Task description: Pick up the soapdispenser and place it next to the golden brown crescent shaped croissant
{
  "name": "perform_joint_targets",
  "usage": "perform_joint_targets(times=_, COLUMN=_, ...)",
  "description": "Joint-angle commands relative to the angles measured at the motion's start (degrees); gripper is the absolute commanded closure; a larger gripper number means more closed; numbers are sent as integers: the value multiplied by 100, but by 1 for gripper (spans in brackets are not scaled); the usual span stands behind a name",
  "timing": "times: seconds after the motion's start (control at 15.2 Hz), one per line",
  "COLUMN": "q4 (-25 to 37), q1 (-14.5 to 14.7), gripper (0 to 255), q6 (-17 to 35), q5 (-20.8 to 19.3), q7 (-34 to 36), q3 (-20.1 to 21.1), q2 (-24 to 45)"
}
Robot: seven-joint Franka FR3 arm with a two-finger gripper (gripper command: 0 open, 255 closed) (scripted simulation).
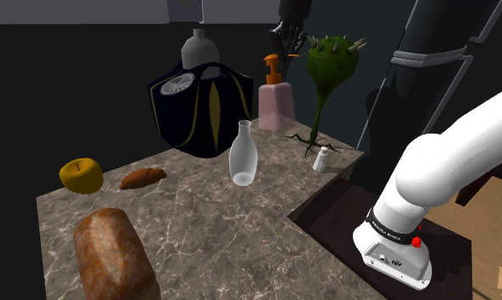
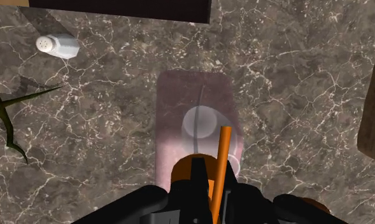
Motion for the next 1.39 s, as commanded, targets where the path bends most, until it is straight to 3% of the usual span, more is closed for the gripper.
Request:
perform_joint_targets(times=0.0, q4=2, q1=58, gripper=255, q6=223, q5=48, q7=203, q3=171, q2=194)
perform_joint_targets(times=0.66, q4=650, q1=356, gripper=255, q6=1104, q5=-12, q7=1213, q3=953, q2=1617)
perform_joint_targets(times=1.32, q4=2129, q1=852, gripper=255, q6=1539, q5=-619, q7=2269, q3=1480, q2=3527)
